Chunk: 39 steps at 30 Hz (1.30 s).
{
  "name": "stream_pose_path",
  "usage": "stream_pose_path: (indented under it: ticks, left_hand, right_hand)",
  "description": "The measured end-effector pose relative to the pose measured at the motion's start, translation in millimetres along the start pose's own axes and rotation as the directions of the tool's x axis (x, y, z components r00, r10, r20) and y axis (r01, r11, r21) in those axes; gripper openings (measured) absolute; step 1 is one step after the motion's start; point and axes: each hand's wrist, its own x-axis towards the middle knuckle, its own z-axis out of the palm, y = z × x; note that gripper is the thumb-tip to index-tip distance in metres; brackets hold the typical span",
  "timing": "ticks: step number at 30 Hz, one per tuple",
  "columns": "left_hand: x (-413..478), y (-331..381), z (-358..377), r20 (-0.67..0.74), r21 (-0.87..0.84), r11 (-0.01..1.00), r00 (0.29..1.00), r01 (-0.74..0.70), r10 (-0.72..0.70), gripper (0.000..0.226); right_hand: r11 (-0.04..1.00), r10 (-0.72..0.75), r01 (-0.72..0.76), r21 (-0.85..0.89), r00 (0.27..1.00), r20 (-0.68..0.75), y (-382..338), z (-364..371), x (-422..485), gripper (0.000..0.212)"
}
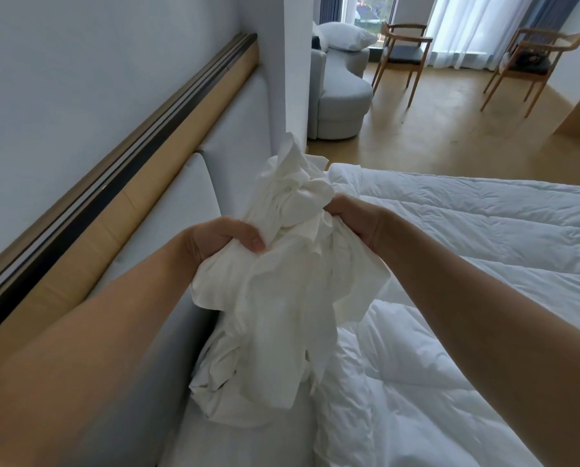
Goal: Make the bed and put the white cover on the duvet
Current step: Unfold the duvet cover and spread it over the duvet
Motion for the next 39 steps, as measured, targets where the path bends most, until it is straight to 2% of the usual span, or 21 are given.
stream_pose_path:
  ticks: [3, 8, 9, 12, 14, 16, 17, 19, 23, 26, 28, 31, 34, 36, 39]
  left_hand:
    - [1, 9, 0, -0.052, 0.058, 0.998, 0.999, 0.005, -0.001, 0.066]
    - [13, 15, -3, -0.124, 0.056, 0.998, 0.991, -0.034, 0.041, 0.053]
    - [14, 16, -3, -0.155, 0.052, 0.998, 0.987, -0.032, 0.039, 0.054]
    - [16, 18, -4, -0.216, 0.041, 0.999, 0.976, -0.018, 0.027, 0.061]
    - [15, 18, -5, -0.220, 0.049, 0.999, 0.975, 0.001, 0.010, 0.062]
    - [14, 20, -5, -0.178, 0.064, 0.996, 0.983, 0.061, -0.048, 0.059]
    - [13, 19, -6, -0.139, 0.081, 0.992, 0.987, 0.095, -0.083, 0.055]
    - [9, 15, -3, -0.103, 0.117, 0.979, 0.983, 0.164, -0.153, 0.052]
    - [9, 8, 9, 0.018, 0.178, 0.955, 0.970, 0.236, -0.243, 0.061]
    - [15, 3, 11, -0.028, 0.153, 0.974, 0.986, 0.169, -0.167, 0.057]
    - [15, -2, 6, -0.050, 0.080, 0.989, 0.992, 0.120, -0.117, 0.064]
    - [11, -3, -2, -0.014, 0.006, 0.996, 0.996, 0.094, -0.094, 0.075]
    - [9, 4, -7, 0.001, -0.025, 0.999, 0.999, 0.038, -0.038, 0.070]
    - [10, 10, -9, -0.001, -0.044, 0.999, 1.000, -0.016, 0.016, 0.062]
    - [16, 13, -7, -0.013, -0.046, 0.998, 0.999, -0.043, 0.042, 0.048]
  right_hand:
    - [0.995, 0.083, -0.083, -0.052, 0.996, 0.010, 3, -6, -5, 0.044]
    - [0.981, 0.186, -0.170, -0.093, 0.961, 0.203, 11, -4, -14, 0.042]
    - [0.982, 0.186, -0.172, -0.077, 0.952, 0.243, 16, -3, -13, 0.047]
    - [0.967, 0.254, -0.239, -0.088, 0.896, 0.365, 23, -1, -15, 0.068]
    - [0.943, 0.321, -0.243, -0.228, 0.845, 0.428, 21, 1, -18, 0.068]
    - [0.903, 0.362, -0.206, -0.376, 0.837, 0.410, 17, 2, -20, 0.064]
    - [0.901, 0.344, -0.181, -0.394, 0.852, 0.395, 14, 1, -21, 0.056]
    - [0.940, 0.241, -0.123, -0.317, 0.898, 0.367, 12, -3, -20, 0.045]
    - [0.992, 0.111, -0.086, -0.091, 0.940, 0.324, 15, -13, -11, 0.046]
    - [0.998, 0.047, -0.054, 0.017, 0.958, 0.282, 13, -16, -10, 0.046]
    - [0.999, 0.004, -0.015, 0.038, 0.968, 0.252, 11, -14, -14, 0.045]
    - [0.999, -0.003, -0.006, 0.039, 0.977, 0.213, 14, -10, -17, 0.053]
    - [0.999, 0.050, -0.046, -0.022, 0.977, 0.208, 18, -7, -18, 0.061]
    - [0.992, 0.108, -0.092, -0.081, 0.967, 0.232, 19, -1, -23, 0.055]
    - [0.974, 0.215, -0.171, -0.151, 0.911, 0.352, 27, 11, -32, 0.067]
